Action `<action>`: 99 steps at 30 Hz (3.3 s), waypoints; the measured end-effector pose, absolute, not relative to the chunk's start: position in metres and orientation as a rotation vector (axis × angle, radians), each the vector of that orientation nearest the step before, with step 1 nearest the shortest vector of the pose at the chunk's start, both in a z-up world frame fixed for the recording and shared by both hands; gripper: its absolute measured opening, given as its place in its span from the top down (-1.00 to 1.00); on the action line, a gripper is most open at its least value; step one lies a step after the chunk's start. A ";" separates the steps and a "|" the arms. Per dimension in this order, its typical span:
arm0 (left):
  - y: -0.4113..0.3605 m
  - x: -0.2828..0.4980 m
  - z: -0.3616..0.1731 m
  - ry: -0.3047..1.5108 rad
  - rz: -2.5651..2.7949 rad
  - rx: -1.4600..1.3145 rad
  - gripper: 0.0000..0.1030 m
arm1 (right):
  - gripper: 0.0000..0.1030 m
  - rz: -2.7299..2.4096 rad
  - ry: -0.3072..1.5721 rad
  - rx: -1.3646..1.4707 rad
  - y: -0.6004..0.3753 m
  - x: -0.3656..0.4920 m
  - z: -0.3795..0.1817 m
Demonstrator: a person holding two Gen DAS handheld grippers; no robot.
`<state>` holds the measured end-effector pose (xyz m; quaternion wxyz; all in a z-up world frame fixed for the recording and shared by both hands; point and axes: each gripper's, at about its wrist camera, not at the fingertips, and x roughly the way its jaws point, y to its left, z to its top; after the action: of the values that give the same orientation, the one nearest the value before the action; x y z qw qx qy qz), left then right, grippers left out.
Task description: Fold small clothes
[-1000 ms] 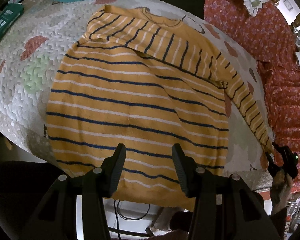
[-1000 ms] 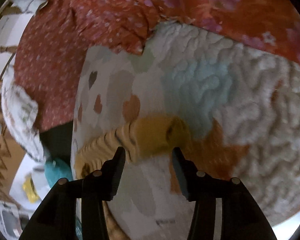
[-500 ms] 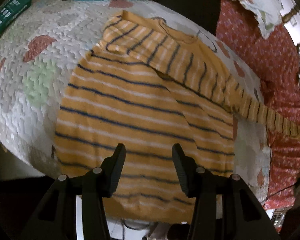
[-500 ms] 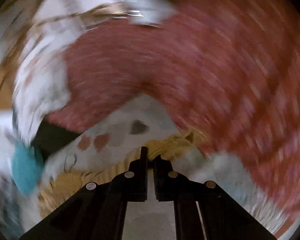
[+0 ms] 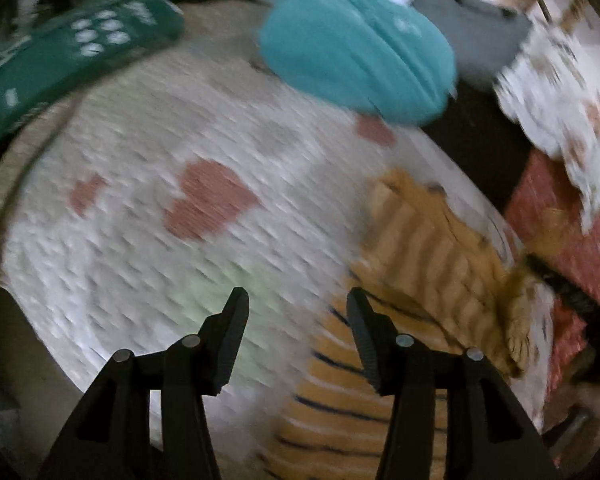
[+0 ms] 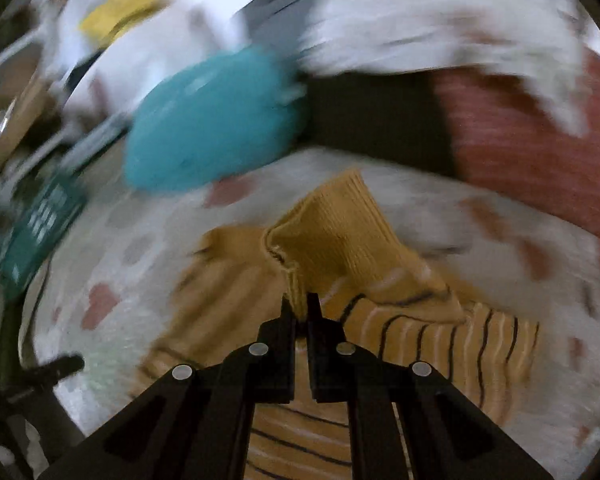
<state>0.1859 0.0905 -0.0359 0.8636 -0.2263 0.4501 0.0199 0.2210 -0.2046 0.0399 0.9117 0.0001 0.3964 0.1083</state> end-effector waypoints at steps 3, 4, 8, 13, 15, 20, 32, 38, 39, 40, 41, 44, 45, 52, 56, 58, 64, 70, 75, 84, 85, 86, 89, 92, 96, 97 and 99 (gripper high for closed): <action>0.116 0.188 -0.056 0.982 0.107 -0.521 -0.01 | 0.90 0.246 0.862 -0.099 -0.144 0.245 0.003; 0.122 0.190 -0.060 0.991 0.088 -0.575 -0.01 | 0.90 0.250 0.886 -0.111 -0.132 0.252 -0.009; 0.137 0.194 -0.059 0.978 0.089 -0.612 -0.01 | 0.83 0.274 0.974 -0.098 -0.108 0.272 -0.043; 0.125 0.200 -0.066 1.009 0.059 -0.627 -0.04 | 0.21 0.418 1.016 0.074 -0.131 0.266 -0.034; 0.117 0.202 -0.068 1.025 0.051 -0.620 -0.04 | 0.09 0.448 0.978 0.156 -0.155 0.253 -0.016; 0.093 0.208 -0.070 1.057 0.008 -0.604 -0.04 | -0.10 0.279 0.930 0.217 -0.256 0.215 0.000; 0.014 0.235 -0.088 1.191 -0.118 -0.425 -0.16 | -0.18 -0.102 0.989 0.507 -0.467 0.134 -0.056; 0.022 0.204 -0.100 1.243 -0.122 -0.432 -0.16 | -0.18 0.016 1.103 0.591 -0.454 0.059 -0.100; 0.026 0.195 -0.102 1.243 -0.126 -0.457 -0.17 | -0.18 0.039 1.122 0.607 -0.449 0.046 -0.107; 0.028 0.187 -0.104 1.246 -0.127 -0.472 -0.17 | -0.18 0.059 1.122 0.613 -0.444 0.032 -0.111; 0.029 0.178 -0.107 1.250 -0.126 -0.476 -0.17 | -0.18 0.073 1.109 0.610 -0.439 0.020 -0.113; 0.026 0.145 -0.112 1.241 -0.132 -0.428 -0.17 | -0.19 0.157 1.135 0.685 -0.429 -0.005 -0.120; 0.023 0.136 -0.114 1.249 -0.135 -0.411 -0.17 | -0.19 0.171 1.139 0.713 -0.427 -0.011 -0.124; 0.009 0.073 -0.153 1.413 -0.165 -0.446 -0.25 | -0.19 0.244 1.147 0.851 -0.413 -0.055 -0.146; 0.003 0.061 -0.162 1.424 -0.185 -0.443 -0.25 | -0.19 0.257 1.149 0.860 -0.404 -0.073 -0.155; 0.003 0.058 -0.164 1.426 -0.196 -0.456 -0.18 | -0.19 0.246 1.145 0.839 -0.399 -0.076 -0.156; -0.010 0.043 -0.161 1.450 -0.255 -0.476 0.81 | 0.70 0.208 1.204 0.671 -0.372 -0.065 -0.151; 0.008 0.020 -0.135 1.398 -0.261 -0.585 0.82 | 0.79 0.266 1.194 0.715 -0.377 -0.080 -0.127; 0.022 0.006 -0.111 1.359 -0.285 -0.622 0.83 | 0.81 0.313 1.227 0.727 -0.378 -0.099 -0.121; 0.039 -0.005 -0.097 1.373 -0.256 -0.647 0.84 | 0.81 0.353 1.275 0.801 -0.384 -0.109 -0.134; 0.044 -0.003 -0.092 1.369 -0.259 -0.663 0.84 | 0.81 0.362 1.267 0.813 -0.385 -0.105 -0.130; 0.048 0.002 -0.086 1.361 -0.264 -0.677 0.84 | 0.81 0.375 1.257 0.820 -0.386 -0.100 -0.126; 0.046 0.022 -0.066 1.320 -0.283 -0.686 0.84 | 0.81 0.417 1.201 0.828 -0.388 -0.080 -0.103; 0.034 0.061 -0.040 1.268 -0.307 -0.672 0.84 | 0.81 0.445 1.128 0.843 -0.395 -0.045 -0.074; 0.004 0.137 -0.001 1.168 -0.321 -0.600 0.97 | 0.81 0.439 1.017 0.839 -0.407 0.026 -0.034; -0.004 0.159 0.006 1.148 -0.317 -0.583 0.97 | 0.81 0.423 0.988 0.824 -0.410 0.052 -0.024; -0.020 0.207 0.014 1.128 -0.305 -0.569 0.97 | 0.81 0.388 0.969 0.818 -0.415 0.092 -0.016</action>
<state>0.2074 -0.0200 0.0137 0.7962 -0.2649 0.5251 -0.1420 0.0915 -0.4147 -0.0165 0.7880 0.3797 0.4499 0.1799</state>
